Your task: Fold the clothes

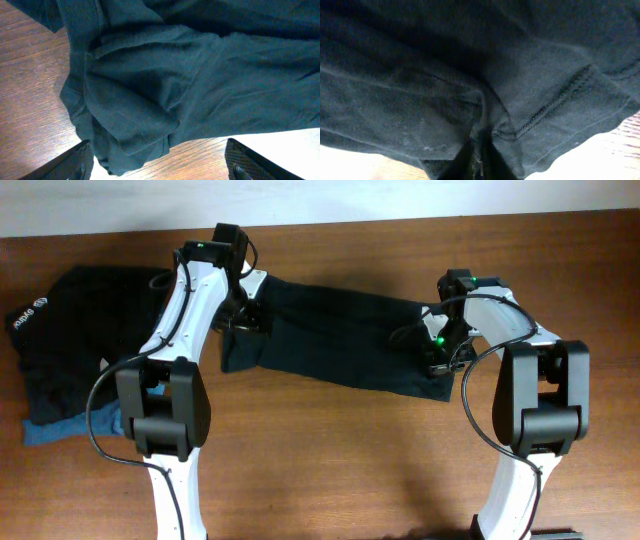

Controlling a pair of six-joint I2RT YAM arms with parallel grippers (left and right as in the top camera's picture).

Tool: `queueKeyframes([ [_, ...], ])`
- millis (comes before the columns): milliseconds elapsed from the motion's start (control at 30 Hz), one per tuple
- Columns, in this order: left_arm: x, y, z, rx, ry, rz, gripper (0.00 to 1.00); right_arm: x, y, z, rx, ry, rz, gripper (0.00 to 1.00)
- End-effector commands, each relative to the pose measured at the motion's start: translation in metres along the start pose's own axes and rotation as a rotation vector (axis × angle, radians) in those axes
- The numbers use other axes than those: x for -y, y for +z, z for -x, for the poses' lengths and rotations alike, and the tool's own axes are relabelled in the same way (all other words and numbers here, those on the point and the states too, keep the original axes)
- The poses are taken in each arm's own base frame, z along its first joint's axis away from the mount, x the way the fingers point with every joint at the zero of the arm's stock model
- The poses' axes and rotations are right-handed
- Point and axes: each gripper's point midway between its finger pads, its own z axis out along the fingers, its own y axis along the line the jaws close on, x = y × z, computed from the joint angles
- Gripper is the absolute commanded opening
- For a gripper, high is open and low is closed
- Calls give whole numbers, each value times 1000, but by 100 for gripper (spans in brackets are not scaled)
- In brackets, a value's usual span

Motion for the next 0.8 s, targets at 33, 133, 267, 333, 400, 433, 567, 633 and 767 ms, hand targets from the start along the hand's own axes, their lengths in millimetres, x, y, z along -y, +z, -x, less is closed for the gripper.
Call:
queueKeyframes([
  [33,4,7,-2,-16,-1,-18,84,10,-3,0,7,1,-67,4],
  [133,4,7,-2,-16,-1,-18,84,18,-6,1,8,19,-110,4],
  [267,4,7,-2,-16,-1,-18,84,19,-15,9,41,39,-121,4],
  [333,4,7,-2,-16,-1,-18,84,19,-24,18,75,36,-126,4],
  [400,4,7,-2,-16,-1,-18,84,19,-35,27,113,32,-131,4],
  [433,4,7,-2,-16,-1,-18,84,19,-40,30,128,31,-133,4],
  [567,4,7,-2,-16,-1,-18,84,17,-69,43,213,22,-139,4],
  [633,4,7,-2,-16,-1,-18,84,16,-77,45,235,20,-141,4],
  [767,4,7,-2,-16,-1,-18,84,15,-81,44,241,19,-141,4],
])
